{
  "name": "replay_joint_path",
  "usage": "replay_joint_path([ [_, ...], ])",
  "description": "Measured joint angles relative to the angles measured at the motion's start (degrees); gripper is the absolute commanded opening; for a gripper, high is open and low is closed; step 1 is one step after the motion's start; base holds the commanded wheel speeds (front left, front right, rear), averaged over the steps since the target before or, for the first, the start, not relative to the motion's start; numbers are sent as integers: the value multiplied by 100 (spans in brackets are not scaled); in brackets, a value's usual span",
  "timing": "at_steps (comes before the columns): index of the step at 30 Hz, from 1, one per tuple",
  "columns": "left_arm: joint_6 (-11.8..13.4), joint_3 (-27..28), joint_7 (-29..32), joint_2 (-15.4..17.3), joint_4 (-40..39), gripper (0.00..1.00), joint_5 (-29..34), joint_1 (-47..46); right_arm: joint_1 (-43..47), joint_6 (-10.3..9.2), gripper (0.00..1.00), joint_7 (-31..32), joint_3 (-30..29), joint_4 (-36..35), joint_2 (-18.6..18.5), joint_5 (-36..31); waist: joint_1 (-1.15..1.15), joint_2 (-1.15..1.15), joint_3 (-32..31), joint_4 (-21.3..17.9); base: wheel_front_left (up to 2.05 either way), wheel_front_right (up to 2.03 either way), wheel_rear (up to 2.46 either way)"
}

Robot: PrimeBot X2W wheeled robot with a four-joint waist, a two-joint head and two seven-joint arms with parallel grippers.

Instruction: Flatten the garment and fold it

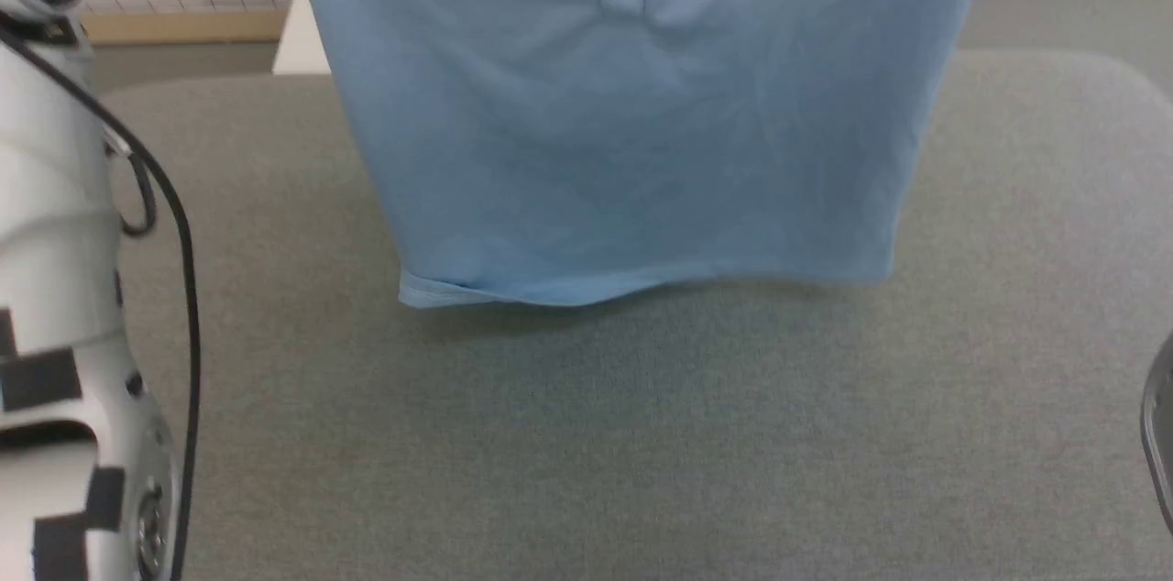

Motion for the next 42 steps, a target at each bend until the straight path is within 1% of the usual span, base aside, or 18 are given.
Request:
replay_joint_path([
  [6, 9, -210, -111, 119, 211, 0, 269, -890, -1062, 0, 0, 42, -536, 282, 416, -653, 0, 0, 660, -44, 0, 0, 0],
  [9, 57, -279, -315, 144, 222, 0, 442, -1432, -1719, 0, 0, -147, -783, 433, 549, -1056, 0, 0, 1062, -68, 0, 0, 0],
  [13, 125, -300, -753, 182, 280, 0, 563, -2186, -2552, 0, 0, -621, -1057, 662, 656, -1415, 1, 0, 1621, -107, 0, 0, 0],
  [17, 213, -311, -1211, 177, 304, 0, 643, -2669, -3124, 0, 0, -1192, -1147, 959, 684, -1640, 2, 0, 2135, -141, 0, 0, 0],
  [21, 215, -264, -1545, 186, 447, 0, 692, -2998, -3583, 0, 0, -1657, -1101, 1337, 687, -1644, 2, 0, 2582, -153, 0, 0, 0],
  [24, 202, -199, -1772, 192, 602, 0, 667, -3052, -3772, 0, 0, -1922, -1050, 1566, 695, -1636, 2, 0, 2864, -146, 0, 0, 0],
  [29, 153, -99, -2065, 194, 934, 0, 505, -3019, -3810, 0, 0, -2106, -943, 1902, 694, -1563, 2, 0, 3221, -96, 0, 0, 0],
  [33, 51, -68, -2283, 103, 1240, 0, 371, -2743, -3601, 0, 0, -2130, -782, 2081, 690, -1460, 2, 0, 3345, 9, 0, 0, 0],
  [37, -103, -64, -2531, -74, 1649, 0, 241, -2198, -2855, 0, 0, -2130, -535, 2171, 641, -1227, 2, 0, 3285, 124, 0, 0, 0],
  [42, -321, -54, -2833, -337, 2138, 0, -2, -1377, -1742, 0, 0, -2123, -212, 2152, 537, -697, 1, 0, 2990, 210, 0, 0, 0],
])
